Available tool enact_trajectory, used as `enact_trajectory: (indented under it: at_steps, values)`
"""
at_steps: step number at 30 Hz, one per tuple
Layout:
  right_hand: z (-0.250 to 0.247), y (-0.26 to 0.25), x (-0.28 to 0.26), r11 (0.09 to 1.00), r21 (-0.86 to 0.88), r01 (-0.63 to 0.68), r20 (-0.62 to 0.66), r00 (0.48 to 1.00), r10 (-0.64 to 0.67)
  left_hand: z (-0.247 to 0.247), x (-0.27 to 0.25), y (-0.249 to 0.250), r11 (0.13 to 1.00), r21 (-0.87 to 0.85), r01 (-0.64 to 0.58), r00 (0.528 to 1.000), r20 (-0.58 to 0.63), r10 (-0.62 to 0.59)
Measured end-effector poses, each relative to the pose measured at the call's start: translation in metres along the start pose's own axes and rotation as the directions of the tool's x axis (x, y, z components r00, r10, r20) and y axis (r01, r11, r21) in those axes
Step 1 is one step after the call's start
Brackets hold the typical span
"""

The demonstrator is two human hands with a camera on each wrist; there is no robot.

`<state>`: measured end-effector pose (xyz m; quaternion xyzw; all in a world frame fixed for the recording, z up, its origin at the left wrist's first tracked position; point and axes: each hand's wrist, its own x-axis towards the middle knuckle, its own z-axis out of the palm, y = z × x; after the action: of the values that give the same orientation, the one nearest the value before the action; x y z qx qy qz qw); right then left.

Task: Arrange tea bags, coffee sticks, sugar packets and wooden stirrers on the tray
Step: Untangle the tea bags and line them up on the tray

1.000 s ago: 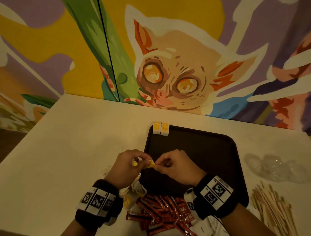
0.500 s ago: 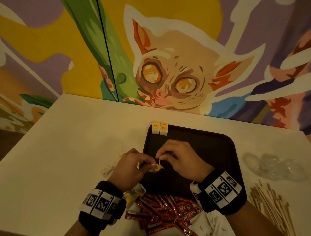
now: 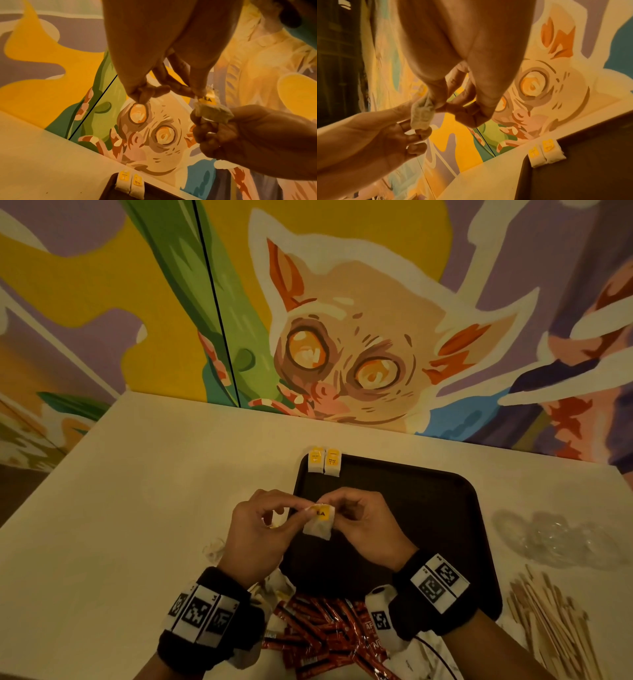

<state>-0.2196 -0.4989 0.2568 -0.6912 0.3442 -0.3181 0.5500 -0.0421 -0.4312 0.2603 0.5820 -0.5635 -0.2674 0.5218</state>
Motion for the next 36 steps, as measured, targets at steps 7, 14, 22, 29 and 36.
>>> enact_trajectory:
  at_steps: [7,14,22,29,36]
  values:
    - [0.004,0.008,0.000,0.987,0.115,-0.115,0.034,0.993,0.112,0.004,0.000,-0.007,0.997,0.069,0.032,0.993,-0.114,-0.024]
    - [0.011,0.021,0.015,0.993,0.019,-0.116,-0.017,0.993,0.116,0.008,0.000,-0.025,0.980,0.085,0.178,0.982,-0.084,-0.171]
    - [0.002,0.066,0.071,0.919,-0.142,-0.367,-0.196,0.921,0.337,0.003,-0.014,-0.053,0.941,0.087,0.328,0.944,-0.070,-0.323]
    - [-0.001,0.108,0.127,0.824,-0.280,-0.492,-0.360,0.850,0.385,-0.002,-0.037,-0.074,0.887,0.153,0.436,0.898,-0.014,-0.439]
    - [0.006,0.143,0.160,0.717,-0.353,-0.602,-0.393,0.790,0.470,-0.006,-0.053,-0.080,0.841,0.150,0.519,0.853,-0.023,-0.522]
